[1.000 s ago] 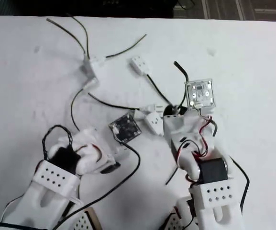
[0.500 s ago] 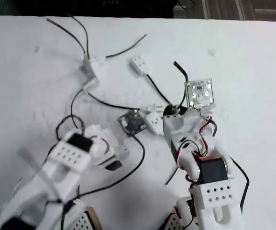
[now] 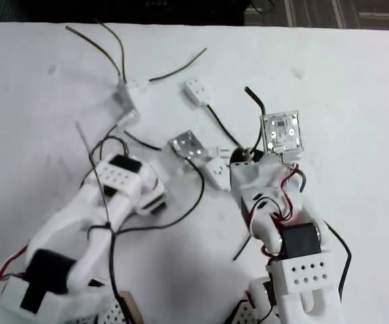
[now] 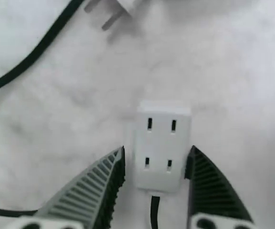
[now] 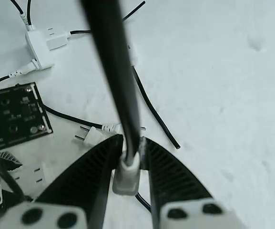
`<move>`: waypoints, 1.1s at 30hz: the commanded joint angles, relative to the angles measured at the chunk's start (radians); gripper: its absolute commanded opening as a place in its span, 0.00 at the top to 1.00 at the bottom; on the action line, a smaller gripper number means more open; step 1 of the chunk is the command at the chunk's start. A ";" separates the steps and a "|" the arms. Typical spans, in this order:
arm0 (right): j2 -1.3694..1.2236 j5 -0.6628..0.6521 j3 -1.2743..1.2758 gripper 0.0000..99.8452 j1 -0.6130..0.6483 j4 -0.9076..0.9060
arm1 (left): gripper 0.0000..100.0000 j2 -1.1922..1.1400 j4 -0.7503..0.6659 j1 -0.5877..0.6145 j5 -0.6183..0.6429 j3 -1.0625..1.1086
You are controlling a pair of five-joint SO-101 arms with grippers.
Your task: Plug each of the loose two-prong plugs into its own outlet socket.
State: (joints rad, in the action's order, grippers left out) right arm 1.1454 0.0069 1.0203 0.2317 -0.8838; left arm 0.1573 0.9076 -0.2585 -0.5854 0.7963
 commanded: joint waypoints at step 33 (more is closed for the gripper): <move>-0.139 -0.034 0.025 0.98 0.452 0.185 | 0.73 1.000 0.232 0.538 0.018 0.373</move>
State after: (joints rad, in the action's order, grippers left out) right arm 1.0871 -0.0238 1.0664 0.6567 -0.7733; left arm 0.9981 1.2083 0.1788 -0.5823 1.0342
